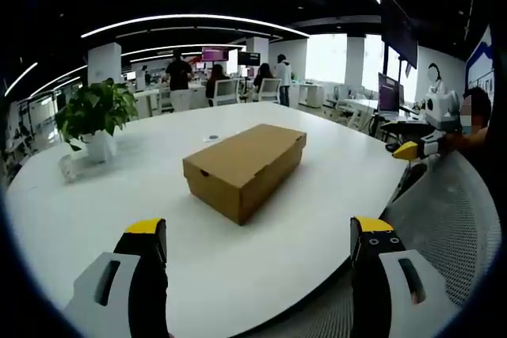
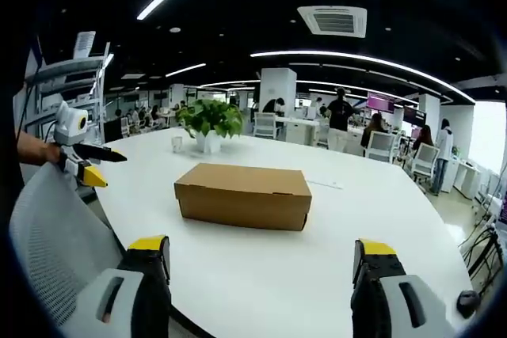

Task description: Operate the shoe box by opening the lid, removing the specified soft item, and placing it in the target area until the item is outside and the box remains undamaged.

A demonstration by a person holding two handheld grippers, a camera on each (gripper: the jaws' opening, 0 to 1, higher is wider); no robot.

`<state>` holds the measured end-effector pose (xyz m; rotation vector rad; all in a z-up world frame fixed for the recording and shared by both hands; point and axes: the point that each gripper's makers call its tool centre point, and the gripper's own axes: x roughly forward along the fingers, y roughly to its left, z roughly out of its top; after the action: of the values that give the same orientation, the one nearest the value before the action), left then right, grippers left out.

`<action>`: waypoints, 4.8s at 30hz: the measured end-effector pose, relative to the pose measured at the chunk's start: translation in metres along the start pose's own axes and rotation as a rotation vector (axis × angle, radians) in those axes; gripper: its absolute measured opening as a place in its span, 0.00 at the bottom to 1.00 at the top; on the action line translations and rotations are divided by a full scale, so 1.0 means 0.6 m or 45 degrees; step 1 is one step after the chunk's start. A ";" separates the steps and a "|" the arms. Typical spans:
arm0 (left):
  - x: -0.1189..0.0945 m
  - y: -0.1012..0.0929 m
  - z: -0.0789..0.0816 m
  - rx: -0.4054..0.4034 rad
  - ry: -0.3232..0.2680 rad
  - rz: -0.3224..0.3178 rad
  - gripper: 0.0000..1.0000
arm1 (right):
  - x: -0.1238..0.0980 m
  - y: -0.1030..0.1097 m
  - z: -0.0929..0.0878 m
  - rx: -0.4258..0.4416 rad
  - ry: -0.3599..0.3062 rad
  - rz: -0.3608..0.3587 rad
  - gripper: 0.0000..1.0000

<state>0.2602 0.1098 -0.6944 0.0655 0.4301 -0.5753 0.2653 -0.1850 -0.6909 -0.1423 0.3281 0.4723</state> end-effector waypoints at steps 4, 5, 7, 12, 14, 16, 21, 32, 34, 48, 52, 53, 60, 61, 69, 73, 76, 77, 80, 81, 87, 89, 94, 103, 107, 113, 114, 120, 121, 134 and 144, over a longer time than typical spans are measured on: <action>0.000 0.001 -0.002 0.000 0.005 0.000 1.00 | 0.000 0.001 0.000 0.000 0.001 0.004 0.96; 0.000 0.001 -0.002 0.001 0.004 0.001 1.00 | 0.000 0.001 0.000 0.000 0.000 0.006 0.96; -0.001 0.001 -0.002 0.001 0.005 0.003 1.00 | 0.000 0.001 0.000 0.003 -0.002 0.006 0.96; -0.001 0.003 -0.002 -0.001 0.001 0.008 1.00 | 0.000 0.002 0.000 0.001 0.000 0.005 0.96; -0.002 0.004 -0.003 -0.003 0.001 0.010 1.00 | 0.000 0.003 0.000 -0.001 0.001 0.007 0.96; -0.002 0.004 -0.003 -0.008 0.002 0.010 1.00 | 0.000 0.003 0.000 -0.003 0.003 0.008 0.96; -0.002 0.006 -0.003 -0.012 -0.001 0.015 1.00 | 0.000 0.003 0.000 -0.001 0.001 0.009 0.96; -0.001 0.010 -0.004 0.002 0.005 0.026 1.00 | -0.002 0.002 -0.001 0.006 0.003 0.009 0.95; -0.001 0.011 -0.004 0.006 0.005 0.031 1.00 | -0.002 0.001 -0.001 0.023 0.001 0.009 0.96; 0.002 0.020 0.000 -0.028 -0.004 0.037 1.00 | 0.000 -0.002 -0.002 0.034 0.015 -0.003 0.97; 0.002 0.021 0.000 -0.025 -0.004 0.034 1.00 | 0.000 -0.001 -0.003 0.030 0.021 0.000 0.97; 0.002 0.022 0.000 -0.025 -0.003 0.033 1.00 | 0.000 0.000 -0.003 0.025 0.024 0.003 0.97; 0.004 0.021 -0.003 -0.026 0.007 0.023 1.00 | 0.000 -0.001 -0.003 0.030 0.029 0.000 0.99; 0.005 0.021 -0.004 -0.026 0.009 0.022 1.00 | 0.000 0.000 -0.003 0.031 0.030 0.002 0.99; 0.008 0.021 -0.013 -0.045 0.050 0.012 1.00 | 0.002 0.005 -0.006 0.020 0.050 0.021 0.99; 0.011 0.023 -0.014 -0.051 0.062 0.005 1.00 | 0.002 0.006 -0.012 0.026 0.077 0.032 0.99; 0.013 0.025 -0.014 -0.044 0.073 0.002 1.00 | 0.002 0.005 -0.012 0.021 0.090 0.037 0.99; 0.014 0.026 -0.013 -0.045 0.076 0.000 1.00 | 0.003 0.005 -0.012 0.019 0.094 0.041 0.99; 0.017 0.030 -0.011 -0.049 0.086 -0.002 1.00 | 0.007 0.005 -0.011 -0.002 0.109 0.053 0.99; 0.018 0.031 -0.010 -0.045 0.089 0.000 1.00 | 0.008 0.004 -0.009 -0.006 0.111 0.056 0.99; 0.023 0.043 0.003 -0.030 0.103 0.018 1.00 | 0.021 0.005 0.003 -0.038 0.121 0.084 0.98; 0.027 0.047 0.003 -0.026 0.118 0.019 1.00 | 0.027 0.005 0.005 -0.051 0.123 0.100 0.97; 0.036 0.059 0.001 -0.061 0.134 0.023 1.00 | 0.037 0.006 0.007 -0.068 0.139 0.130 0.98; 0.054 0.064 0.012 -0.073 0.127 0.028 1.00 | 0.058 -0.008 0.001 -0.102 0.148 0.155 0.96; 0.066 0.058 0.022 -0.079 0.105 0.024 1.00 | 0.067 -0.020 -0.004 -0.130 0.166 0.151 0.96; 0.083 0.062 0.024 -0.100 0.095 0.023 1.00 | 0.080 -0.034 -0.005 -0.150 0.178 0.167 0.95; 0.085 0.063 0.024 -0.108 0.094 0.023 1.00 | 0.083 -0.036 -0.005 -0.150 0.183 0.174 0.94; 0.096 0.073 0.019 -0.093 0.111 0.029 1.00 | 0.096 -0.042 -0.007 -0.173 0.195 0.203 0.93; 0.098 0.073 0.018 -0.091 0.114 0.028 1.00 | 0.099 -0.044 -0.006 -0.183 0.193 0.208 0.92; 0.130 0.078 0.022 -0.096 0.120 0.034 1.00 | 0.147 -0.074 -0.003 -0.264 0.222 0.274 0.91; 0.166 0.085 0.003 -0.108 0.144 0.014 1.00 | 0.182 -0.080 -0.003 -0.304 0.248 0.372 0.92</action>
<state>0.3633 0.1013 -0.7365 0.0195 0.5636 -0.5432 0.3787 -0.1819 -0.7271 -0.3772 0.4861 0.7897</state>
